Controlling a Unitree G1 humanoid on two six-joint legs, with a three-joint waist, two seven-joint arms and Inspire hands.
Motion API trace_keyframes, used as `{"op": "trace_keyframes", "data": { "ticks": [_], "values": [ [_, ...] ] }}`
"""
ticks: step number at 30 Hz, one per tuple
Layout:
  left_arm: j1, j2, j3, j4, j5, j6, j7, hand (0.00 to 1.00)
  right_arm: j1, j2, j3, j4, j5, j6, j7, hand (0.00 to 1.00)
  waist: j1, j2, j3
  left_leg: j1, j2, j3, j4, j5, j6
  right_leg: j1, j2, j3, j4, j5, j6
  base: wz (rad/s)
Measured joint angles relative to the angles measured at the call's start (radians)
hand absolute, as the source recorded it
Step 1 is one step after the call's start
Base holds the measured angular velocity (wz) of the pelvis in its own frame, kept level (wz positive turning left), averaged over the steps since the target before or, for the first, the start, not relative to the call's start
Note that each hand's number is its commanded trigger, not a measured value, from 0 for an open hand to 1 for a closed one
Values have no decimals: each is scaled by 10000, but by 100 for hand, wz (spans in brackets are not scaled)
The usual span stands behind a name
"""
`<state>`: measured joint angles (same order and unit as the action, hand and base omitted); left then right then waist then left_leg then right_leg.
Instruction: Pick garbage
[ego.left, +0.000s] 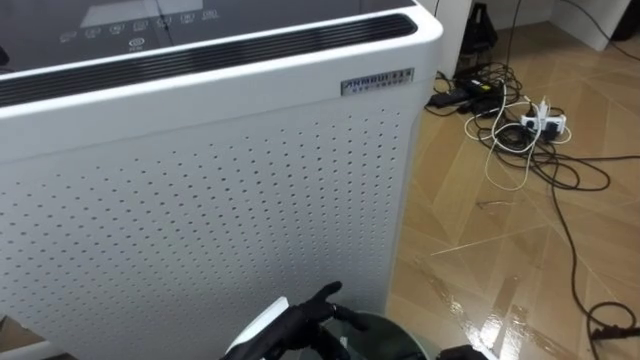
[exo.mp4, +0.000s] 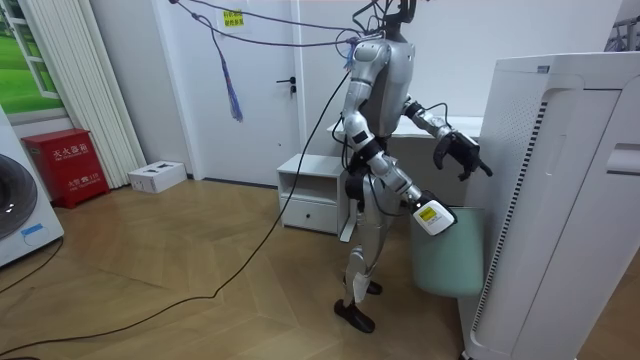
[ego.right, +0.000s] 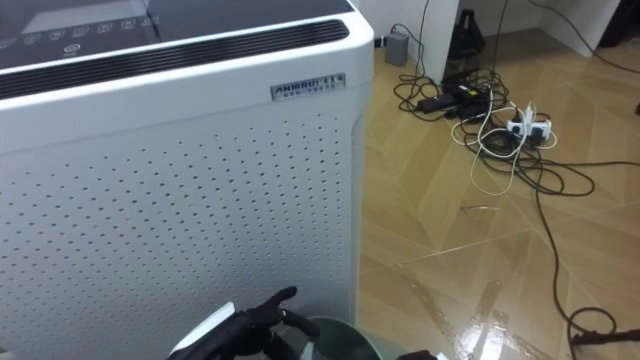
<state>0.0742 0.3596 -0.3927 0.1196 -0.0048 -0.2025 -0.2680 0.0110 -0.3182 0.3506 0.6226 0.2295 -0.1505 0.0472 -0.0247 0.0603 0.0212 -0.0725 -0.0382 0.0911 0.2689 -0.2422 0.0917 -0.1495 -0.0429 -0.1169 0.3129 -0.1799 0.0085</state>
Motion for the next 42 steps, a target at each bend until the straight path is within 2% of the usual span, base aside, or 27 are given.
{"op": "trace_keyframes", "data": {
  "ticks": [5,14,18,20,21,23,26,29,31,33,36,40,42],
  "values": [
    [0,-33,0,77,-1,0,69,0,74,4,1,6,0,0,-9,100,0,-1,0,47,0,7,6,1,0,7,-52,5,63,-1,0,0],
    [92,-265,4,454,-13,-6,409,0,378,-1,-35,155,-44,-1,-24,100,-8,-51,-4,129,-10,33,41,4,-6,40,-53,14,179,-12,-18,0],
    [536,-258,33,674,-15,-93,600,0,515,3,-186,402,-39,-1,-30,100,12,-126,-55,141,-11,49,5,4,-6,47,-5,26,146,-13,-19,0],
    [816,-268,73,897,-21,-166,672,0,538,2,-223,826,20,-67,-12,100,-8,-209,-104,232,-4,32,-33,5,-7,158,14,4,72,-13,-20,2],
    [1042,-267,103,1113,-16,-177,706,0,583,2,-222,1309,37,-97,-9,100,10,-283,-161,379,12,13,-99,5,-8,355,45,-19,-70,-12,-20,8],
    [1391,-288,277,1376,43,-180,797,0,741,8,-292,1751,37,-96,-10,100,32,-355,-185,570,24,-76,-185,3,-10,627,74,-91,-254,4,-19,12],
    [1710,-343,651,2171,170,-274,1068,0,861,140,-775,2407,43,-111,-22,100,65,-401,-208,753,39,-129,-340,16,-30,859,81,-206,-410,26,-26,5],
    [1963,-450,1168,2939,143,-284,1289,0,872,205,-1230,3201,47,-111,-94,100,115,-436,-183,1036,57,-149,-489,22,-44,1085,102,-220,-456,24,-28,0],
    [2236,-624,1617,3709,141,-388,1392,0,912,204,-1499,3885,176,-109,-273,100,181,-464,-165,1208,61,-166,-645,21,-45,1331,132,-239,-658,25,-27,0],
    [2501,-666,1893,4085,150,-384,1526,0,959,236,-1679,4286,174,-105,-496,100,220,-477,-195,1287,68,-166,-707,18,-53,1387,156,-237,-713,25,-27,0],
    [2794,-765,2439,4905,133,-443,1761,0,1176,306,-2220,4527,187,-112,-779,100,333,-492,-196,1307,72,-232,-739,25,-64,1432,169,-283,-767,24,-28,5],
    [2887,-790,3263,6788,-217,-458,1969,0,1335,426,-2962,5095,202,-115,-1021,100,310,-512,-206,1550,62,-488,-822,13,-81,1896,176,-545,-1119,29,-20,18],
    [2890,-931,3697,7428,-241,-432,2045,0,1462,454,-3178,5168,301,-103,-1122,100,328,-500,-200,1599,52,-624,-823,11,-84,2012,168,-662,-1156,29,-20,20]
  ]
}}
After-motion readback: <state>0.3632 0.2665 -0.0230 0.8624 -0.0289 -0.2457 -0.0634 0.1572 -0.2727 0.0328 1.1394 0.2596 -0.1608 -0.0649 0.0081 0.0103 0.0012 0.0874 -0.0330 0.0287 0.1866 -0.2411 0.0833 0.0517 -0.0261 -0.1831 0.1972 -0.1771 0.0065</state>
